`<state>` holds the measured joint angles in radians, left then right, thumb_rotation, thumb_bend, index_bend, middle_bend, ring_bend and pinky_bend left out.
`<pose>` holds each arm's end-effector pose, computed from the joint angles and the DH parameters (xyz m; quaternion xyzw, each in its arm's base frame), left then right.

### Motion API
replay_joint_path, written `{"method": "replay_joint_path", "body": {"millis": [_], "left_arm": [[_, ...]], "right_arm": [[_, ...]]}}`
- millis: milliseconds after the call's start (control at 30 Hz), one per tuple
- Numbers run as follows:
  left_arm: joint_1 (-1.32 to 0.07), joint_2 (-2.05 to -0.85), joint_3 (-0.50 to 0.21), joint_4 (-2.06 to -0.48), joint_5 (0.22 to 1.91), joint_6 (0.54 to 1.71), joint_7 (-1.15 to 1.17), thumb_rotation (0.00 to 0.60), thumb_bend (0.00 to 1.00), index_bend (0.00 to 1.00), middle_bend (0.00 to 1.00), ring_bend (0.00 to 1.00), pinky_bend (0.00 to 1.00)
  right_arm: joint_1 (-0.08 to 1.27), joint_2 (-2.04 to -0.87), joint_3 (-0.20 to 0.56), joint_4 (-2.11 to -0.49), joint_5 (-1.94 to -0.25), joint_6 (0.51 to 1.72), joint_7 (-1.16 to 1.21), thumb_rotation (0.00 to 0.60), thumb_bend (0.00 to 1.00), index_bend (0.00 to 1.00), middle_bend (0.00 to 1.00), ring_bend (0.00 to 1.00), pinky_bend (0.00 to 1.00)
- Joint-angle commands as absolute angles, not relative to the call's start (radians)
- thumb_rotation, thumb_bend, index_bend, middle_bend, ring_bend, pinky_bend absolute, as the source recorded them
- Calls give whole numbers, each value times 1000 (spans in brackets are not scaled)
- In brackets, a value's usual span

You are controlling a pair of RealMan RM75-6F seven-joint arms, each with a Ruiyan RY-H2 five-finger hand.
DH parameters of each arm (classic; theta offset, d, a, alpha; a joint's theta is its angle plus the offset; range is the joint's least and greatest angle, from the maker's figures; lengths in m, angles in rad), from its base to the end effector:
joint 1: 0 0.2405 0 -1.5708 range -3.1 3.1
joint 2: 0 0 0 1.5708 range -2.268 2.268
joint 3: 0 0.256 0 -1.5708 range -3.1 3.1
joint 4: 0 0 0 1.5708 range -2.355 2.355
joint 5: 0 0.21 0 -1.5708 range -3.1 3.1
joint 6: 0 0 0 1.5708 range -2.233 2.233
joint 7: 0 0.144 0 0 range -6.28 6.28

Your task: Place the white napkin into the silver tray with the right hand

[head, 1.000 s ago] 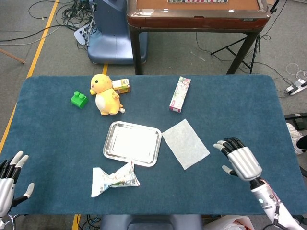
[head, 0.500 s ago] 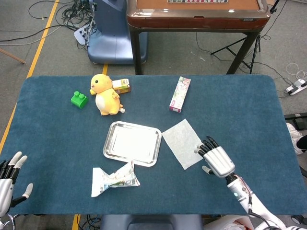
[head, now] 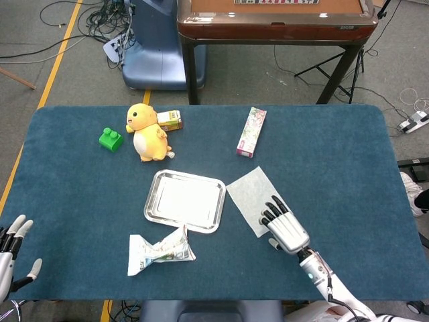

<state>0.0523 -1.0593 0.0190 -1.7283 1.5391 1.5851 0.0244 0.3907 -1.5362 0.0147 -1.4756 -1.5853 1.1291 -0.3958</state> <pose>-0.3078 0.1240 0.1700 -0.5653 -0.4202 -0.3727 0.6041 -0.2162 -0.2341 -0.0182 0.7911 -0.2832 0.3444 0.4186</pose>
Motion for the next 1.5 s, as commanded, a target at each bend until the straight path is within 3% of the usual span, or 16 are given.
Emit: {"method": "replay_joint_path", "body": {"millis": [33, 1500], "left_arm": [[54, -1060, 19, -1725, 1539, 1586, 20, 600, 336, 17, 22, 47, 19], [58, -1061, 10, -1695, 1513, 1572, -4, 600, 335, 17, 22, 46, 19]], "right_arm": [[389, -1556, 10, -1462, -1584, 1138, -402, 600, 204, 421, 297, 123, 48], [450, -1681, 26, -1335, -1496, 1086, -397, 600, 204, 423, 297, 123, 48]]}}
